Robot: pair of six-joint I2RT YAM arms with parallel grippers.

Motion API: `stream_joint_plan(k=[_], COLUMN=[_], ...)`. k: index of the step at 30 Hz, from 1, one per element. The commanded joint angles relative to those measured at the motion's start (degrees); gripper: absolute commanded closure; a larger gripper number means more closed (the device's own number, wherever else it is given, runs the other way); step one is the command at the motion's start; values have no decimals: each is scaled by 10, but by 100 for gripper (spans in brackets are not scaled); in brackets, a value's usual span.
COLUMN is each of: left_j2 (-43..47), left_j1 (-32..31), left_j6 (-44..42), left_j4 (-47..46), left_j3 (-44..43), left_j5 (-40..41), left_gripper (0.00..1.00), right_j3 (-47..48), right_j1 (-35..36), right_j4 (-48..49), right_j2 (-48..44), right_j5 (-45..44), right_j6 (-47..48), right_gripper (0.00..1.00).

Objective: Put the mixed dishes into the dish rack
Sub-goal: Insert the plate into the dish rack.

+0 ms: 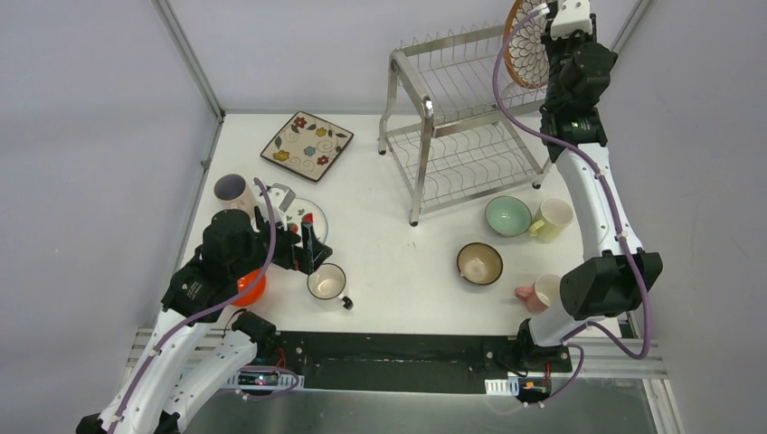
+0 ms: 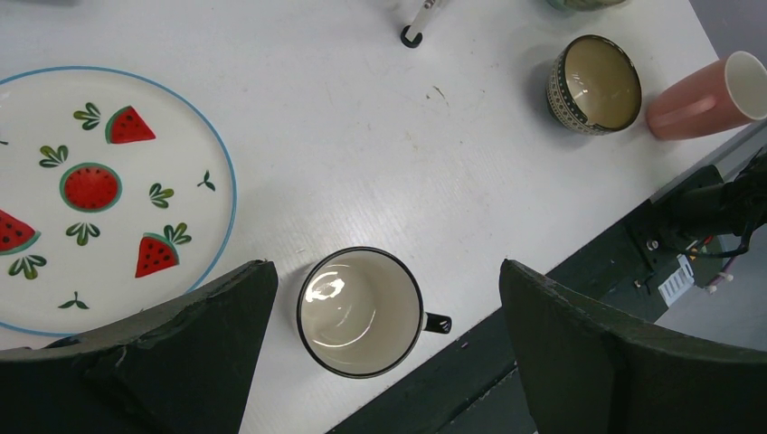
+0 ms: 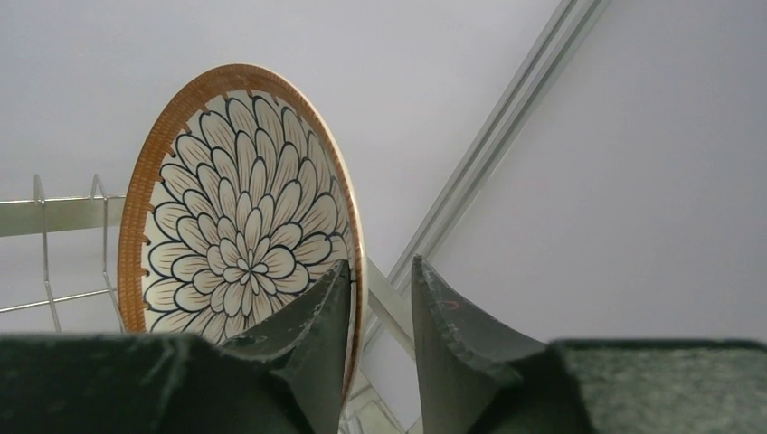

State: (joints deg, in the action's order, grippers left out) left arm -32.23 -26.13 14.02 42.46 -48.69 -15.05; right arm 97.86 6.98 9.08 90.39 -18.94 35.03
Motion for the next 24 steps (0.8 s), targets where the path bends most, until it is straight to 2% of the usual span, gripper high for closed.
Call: stream_joint_plan(k=[1,8,14,18,21,24], left_j2=[2,-5,-13,-16,-19,-28], left_j1=[5,5,5,5,5,5], left_j6=[-9,-5,-9,-5,-4,-1], left_j4=[-5,-5,-5,-5,0,11], left_j3=[2,2,-1,1,0,-7], left_j5=[-8,-12,9,7,21,51], left_gripper=[1,1,1,1,1,1], right_j3=[50,39,7,-51,-99,-165], right_j1=[-5,-5,-4,-3,-3,-3], right_j4=[-25,-113,-214,-286,-360,-401], right_j2=[-45,-95,-170,-250,-319,-392], right_j5=[1,34,47,69,84,121], right_j6=[-38,-111,-242,-340,-435,-493], right_gripper=[62,43,10,1,0,0])
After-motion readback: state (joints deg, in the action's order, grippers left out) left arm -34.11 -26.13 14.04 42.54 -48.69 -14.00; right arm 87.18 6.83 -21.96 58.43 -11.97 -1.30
